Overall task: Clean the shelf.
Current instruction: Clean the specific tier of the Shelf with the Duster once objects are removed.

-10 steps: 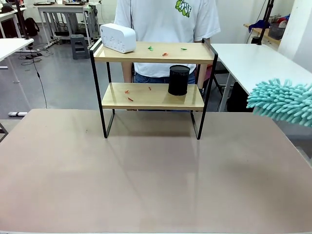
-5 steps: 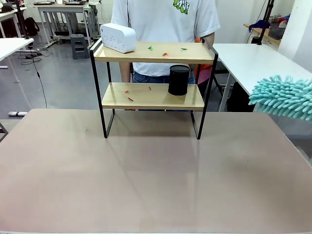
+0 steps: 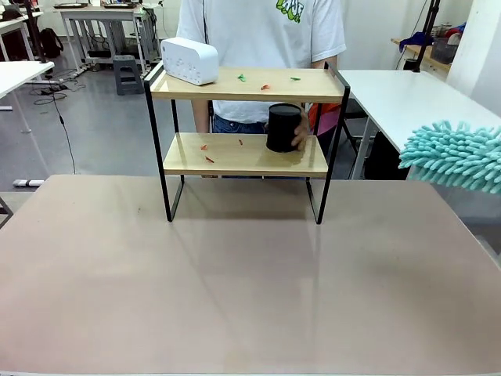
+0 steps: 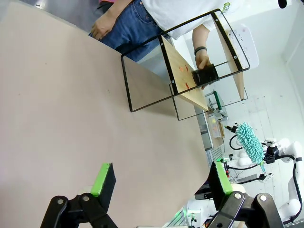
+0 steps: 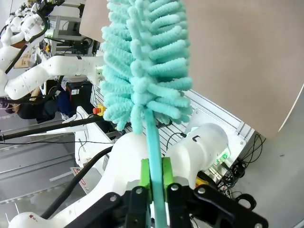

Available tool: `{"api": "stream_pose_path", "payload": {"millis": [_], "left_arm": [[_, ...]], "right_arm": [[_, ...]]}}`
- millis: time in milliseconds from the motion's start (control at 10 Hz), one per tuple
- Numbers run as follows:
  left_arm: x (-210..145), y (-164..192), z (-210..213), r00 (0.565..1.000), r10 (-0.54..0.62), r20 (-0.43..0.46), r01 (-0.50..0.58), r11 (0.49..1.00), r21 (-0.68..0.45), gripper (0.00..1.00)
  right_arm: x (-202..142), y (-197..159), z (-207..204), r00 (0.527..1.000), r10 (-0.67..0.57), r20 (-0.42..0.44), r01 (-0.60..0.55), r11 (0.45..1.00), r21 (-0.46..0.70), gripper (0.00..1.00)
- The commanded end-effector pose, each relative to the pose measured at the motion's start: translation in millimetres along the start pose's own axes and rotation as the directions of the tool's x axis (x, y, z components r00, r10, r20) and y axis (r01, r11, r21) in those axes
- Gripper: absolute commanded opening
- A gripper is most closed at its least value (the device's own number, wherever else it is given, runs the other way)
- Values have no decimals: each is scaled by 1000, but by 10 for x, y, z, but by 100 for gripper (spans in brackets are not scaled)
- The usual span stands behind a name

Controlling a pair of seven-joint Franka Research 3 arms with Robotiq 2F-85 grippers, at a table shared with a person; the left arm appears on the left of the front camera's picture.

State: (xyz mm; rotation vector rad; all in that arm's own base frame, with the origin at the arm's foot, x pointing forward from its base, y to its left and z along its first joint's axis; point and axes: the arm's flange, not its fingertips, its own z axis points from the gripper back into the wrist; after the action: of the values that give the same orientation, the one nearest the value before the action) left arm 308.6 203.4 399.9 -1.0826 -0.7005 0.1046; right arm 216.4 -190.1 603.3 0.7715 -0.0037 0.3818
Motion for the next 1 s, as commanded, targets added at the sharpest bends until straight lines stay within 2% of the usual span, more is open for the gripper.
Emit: {"api": "stream_pose_path", "payload": {"millis": [0,500,600,700,800,900], "left_arm": [[-3,6,-20,1000,-22,17,23,1000,-18,100],[-3,6,-20,1000,-22,17,23,1000,-18,100],[-3,6,-20,1000,-22,17,23,1000,-18,100],[-3,6,-20,1000,-22,17,23,1000,-18,100],[-3,6,-20,1000,-22,17,23,1000,-18,100],[-3,6,-20,1000,-22,17,23,1000,-18,100]], "right_arm": [[11,37,20,1000,-9,7,9,1000,11,0],[11,37,20,1000,-9,7,9,1000,11,0],[0,0,0,1000,0,0,0,1000,0,12],[43,209,-54,998,62,16,-62,998,10,12],[221,495,-242,996,89,-4,-89,995,-48,12],[412,757,-505,983,176,-59,-181,980,-81,12]]}}
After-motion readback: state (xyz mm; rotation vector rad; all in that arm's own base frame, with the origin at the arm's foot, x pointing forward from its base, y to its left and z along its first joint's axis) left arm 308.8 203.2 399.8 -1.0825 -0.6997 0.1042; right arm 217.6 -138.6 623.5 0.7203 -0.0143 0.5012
